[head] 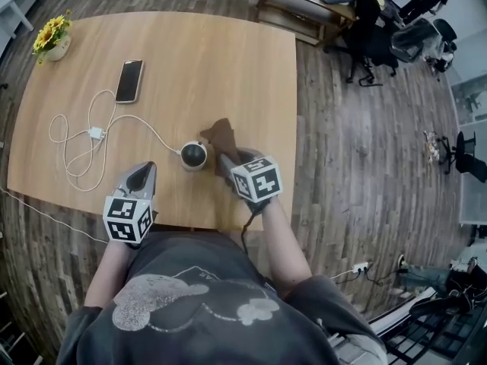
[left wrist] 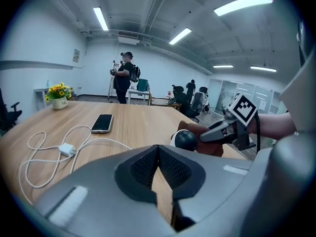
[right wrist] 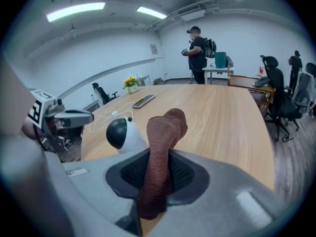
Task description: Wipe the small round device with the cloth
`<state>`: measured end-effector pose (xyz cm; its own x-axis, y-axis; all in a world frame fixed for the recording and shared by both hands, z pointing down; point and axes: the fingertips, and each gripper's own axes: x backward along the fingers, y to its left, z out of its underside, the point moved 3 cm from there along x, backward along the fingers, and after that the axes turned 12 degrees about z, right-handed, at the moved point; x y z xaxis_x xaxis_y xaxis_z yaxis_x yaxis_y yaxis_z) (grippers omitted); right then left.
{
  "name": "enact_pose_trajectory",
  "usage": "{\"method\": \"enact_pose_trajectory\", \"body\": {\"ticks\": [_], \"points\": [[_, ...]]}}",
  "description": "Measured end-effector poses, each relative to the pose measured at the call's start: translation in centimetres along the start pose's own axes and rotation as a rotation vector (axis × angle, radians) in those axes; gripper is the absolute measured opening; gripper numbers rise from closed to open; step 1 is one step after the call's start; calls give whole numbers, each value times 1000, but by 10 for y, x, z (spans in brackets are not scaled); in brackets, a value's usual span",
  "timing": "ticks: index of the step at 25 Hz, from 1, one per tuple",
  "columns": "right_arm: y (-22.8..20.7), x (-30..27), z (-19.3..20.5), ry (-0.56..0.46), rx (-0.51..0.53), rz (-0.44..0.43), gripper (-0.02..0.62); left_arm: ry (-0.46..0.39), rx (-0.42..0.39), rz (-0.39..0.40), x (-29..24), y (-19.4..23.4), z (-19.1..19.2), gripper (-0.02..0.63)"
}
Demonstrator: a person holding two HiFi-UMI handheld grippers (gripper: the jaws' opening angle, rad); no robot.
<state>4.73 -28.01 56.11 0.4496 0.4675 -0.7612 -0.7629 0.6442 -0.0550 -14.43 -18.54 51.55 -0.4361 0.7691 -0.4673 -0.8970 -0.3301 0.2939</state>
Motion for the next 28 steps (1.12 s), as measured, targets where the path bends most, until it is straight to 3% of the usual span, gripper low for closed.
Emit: {"method": "enact_pose_trajectory", "body": {"ticks": [5,9,16,21,28], "points": [[9,46,-36,-119,-104,54,78,27,-18,91,-9,-1,3,18],[39,65,-58,-179,-203,27,78,24,-26,145,-10,2,2,18],[99,43,-46,-110,-276,-10,78,27,-35,193,1,13,6,18],[114,21,-36,-72,-399,-22,78,31,-23,192,11,29,11,18],[129,0,-20,-12,-353,39,78,31,-34,221,20,31,14,18]]}}
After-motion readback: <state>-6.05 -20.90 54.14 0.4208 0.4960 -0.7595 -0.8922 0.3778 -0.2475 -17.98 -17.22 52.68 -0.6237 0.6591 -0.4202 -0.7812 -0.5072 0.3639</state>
